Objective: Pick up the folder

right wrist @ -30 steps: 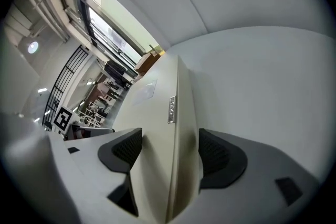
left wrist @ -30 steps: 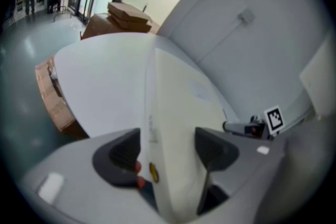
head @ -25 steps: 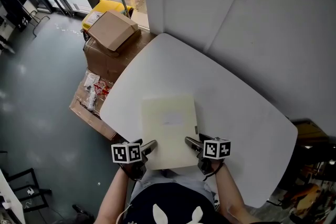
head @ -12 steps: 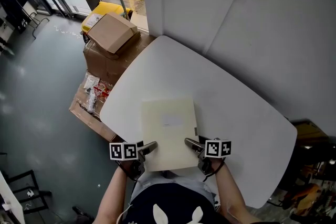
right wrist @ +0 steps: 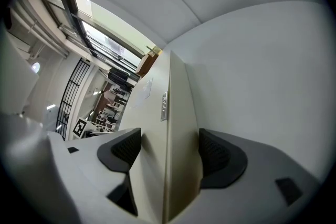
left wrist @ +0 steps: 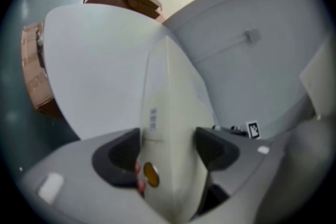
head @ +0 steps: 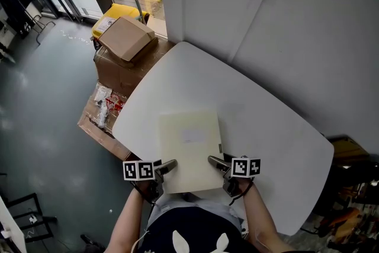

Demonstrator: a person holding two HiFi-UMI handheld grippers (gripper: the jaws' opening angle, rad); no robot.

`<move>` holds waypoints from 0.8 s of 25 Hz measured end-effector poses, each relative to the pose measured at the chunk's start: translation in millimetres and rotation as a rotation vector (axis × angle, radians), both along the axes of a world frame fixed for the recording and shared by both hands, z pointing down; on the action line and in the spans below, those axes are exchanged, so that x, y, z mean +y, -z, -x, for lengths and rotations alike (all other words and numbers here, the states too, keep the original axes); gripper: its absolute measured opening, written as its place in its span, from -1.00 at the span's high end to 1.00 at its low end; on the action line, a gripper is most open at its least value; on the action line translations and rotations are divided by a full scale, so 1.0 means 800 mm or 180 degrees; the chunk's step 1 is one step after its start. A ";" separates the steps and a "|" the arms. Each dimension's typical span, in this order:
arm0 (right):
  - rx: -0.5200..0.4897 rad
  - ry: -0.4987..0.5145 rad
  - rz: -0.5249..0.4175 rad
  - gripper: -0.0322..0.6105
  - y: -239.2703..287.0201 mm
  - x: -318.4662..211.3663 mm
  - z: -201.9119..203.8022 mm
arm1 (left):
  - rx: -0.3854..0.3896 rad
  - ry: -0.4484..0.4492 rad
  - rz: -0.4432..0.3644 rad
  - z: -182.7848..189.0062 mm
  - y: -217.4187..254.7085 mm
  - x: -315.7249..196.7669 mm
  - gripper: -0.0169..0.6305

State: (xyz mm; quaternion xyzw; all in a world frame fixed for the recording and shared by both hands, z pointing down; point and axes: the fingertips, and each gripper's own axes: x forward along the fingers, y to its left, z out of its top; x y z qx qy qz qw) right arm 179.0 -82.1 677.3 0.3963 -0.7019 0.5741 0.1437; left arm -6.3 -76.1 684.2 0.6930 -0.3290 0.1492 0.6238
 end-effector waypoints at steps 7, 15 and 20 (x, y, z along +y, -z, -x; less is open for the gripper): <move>0.0041 -0.0019 -0.0015 -0.07 0.001 -0.001 0.000 | -0.0030 0.0070 0.0006 -0.001 0.000 -0.001 -0.04; 0.0128 -0.0053 -0.0047 -0.07 0.004 0.000 -0.001 | -0.0183 0.0121 -0.0042 -0.002 0.004 0.000 -0.04; 0.0184 -0.0085 -0.0077 -0.07 0.006 -0.001 -0.001 | -0.0294 0.0165 -0.0132 -0.001 0.007 -0.001 -0.04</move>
